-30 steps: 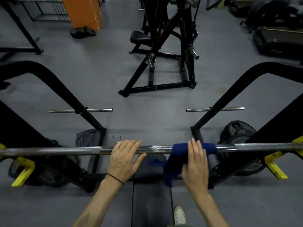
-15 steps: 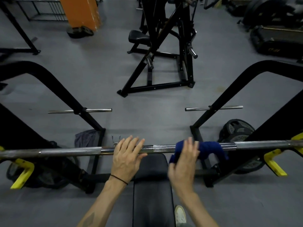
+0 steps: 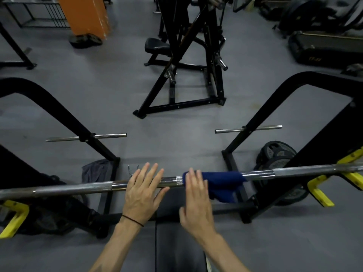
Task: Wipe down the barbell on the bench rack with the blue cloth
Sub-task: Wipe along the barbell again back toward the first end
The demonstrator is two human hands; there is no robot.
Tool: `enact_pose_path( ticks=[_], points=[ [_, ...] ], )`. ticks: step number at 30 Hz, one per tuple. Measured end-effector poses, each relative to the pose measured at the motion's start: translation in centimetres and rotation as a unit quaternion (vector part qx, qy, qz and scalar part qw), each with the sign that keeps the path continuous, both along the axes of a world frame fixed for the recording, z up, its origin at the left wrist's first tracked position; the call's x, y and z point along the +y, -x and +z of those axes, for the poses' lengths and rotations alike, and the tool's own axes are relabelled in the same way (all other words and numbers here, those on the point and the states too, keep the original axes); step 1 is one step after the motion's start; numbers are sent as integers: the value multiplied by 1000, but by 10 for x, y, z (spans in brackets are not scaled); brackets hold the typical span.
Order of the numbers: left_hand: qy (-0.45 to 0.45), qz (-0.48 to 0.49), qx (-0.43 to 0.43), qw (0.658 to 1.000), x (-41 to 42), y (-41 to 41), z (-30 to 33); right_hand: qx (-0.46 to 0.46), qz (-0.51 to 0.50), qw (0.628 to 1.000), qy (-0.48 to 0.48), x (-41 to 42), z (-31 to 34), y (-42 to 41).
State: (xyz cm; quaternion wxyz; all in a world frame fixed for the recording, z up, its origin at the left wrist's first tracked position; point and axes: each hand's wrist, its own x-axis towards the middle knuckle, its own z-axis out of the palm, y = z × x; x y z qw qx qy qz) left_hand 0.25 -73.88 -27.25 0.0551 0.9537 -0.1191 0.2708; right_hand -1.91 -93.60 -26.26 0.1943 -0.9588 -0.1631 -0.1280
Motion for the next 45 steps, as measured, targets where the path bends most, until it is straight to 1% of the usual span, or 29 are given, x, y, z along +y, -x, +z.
enact_pose_path(
  ticks=[2,3,4,6,9,10,11,13,15,16,17,19,21,22,23,25,26,28,29,31,33,34,35,37,38,39,41,43,45],
  points=[
    [-10,1,12,1000,6,-1,1,-17,90,994,51,-32,-1,-11],
    [-7,10,20,1000,7,0,3,-23,108,992,66,-55,-2,-19],
    [-4,22,26,999,8,2,4,-42,98,992,68,-77,-5,-27],
    [2,38,29,999,6,3,7,-63,28,997,32,-105,-5,-33],
    [6,54,33,998,0,2,10,-11,-69,996,-63,-58,-6,-20],
    [3,53,33,998,-2,1,11,12,-71,993,-94,-34,-4,-13],
    [-1,50,36,998,-2,1,12,25,-44,994,-100,-15,-1,-5],
    [-8,49,47,998,0,2,14,21,36,998,-55,-5,1,-3],
    [-18,52,67,996,3,4,14,-8,78,997,-9,-32,-6,-12],
    [-21,52,75,996,3,6,13,-27,75,997,2,-51,-10,-16],
    [-22,50,76,996,3,7,13,-43,50,998,-5,-67,-12,-19],
    [-14,43,70,997,3,7,14,-52,-24,997,-55,-74,-14,-20],
    [-10,35,65,997,6,6,14,-28,-85,990,-110,-40,-14,-19],
    [-11,28,65,997,7,7,14,-12,-88,989,-116,-18,-14,-17],
    [-13,19,65,998,9,7,13,-5,-71,992,-100,1,-14,-11],
    [-20,-3,68,997,14,7,13,-23,-6,1000,-19,8,-18,-6],
    [-22,-8,68,997,19,7,13,-42,26,999,18,-7,-18,-9],
    [-11,1,57,998,36,8,13,-72,67,994,55,-47,-15,-17],
    [-3,8,45,999,47,10,13,-80,58,994,56,-63,-12,-20],
    [4,9,24,1000,62,13,11,-79,-16,997,21,-74,-11,-20],
    [6,24,14,1000,63,13,11,-63,-88,993,-52,-41,-11,-15],
    [4,39,12,999,61,12,12,-52,-94,991,-82,-16,-10,-11],
    [0,50,9,999,58,11,12,-40,-65,993,-94,9,-9,-6],
    [-3,41,8,999,59,9,13,-30,43,997,-59,38,-6,7],
    [-4,28,11,1000,62,6,14,-36,80,996,-33,38,-5,6],
    [-3,19,18,1000,65,5,14,-41,90,995,-16,29,-3,3],
    [2,13,28,1000,68,4,15,-55,59,997,2,1,-5,-6],
    [-3,3,31,1000,68,3,15,-75,-4,997,18,-33,-6,-14],
    [-22,-18,33,999,71,-1,20,-65,-64,996,0,-37,-6,-15]
  ],
)
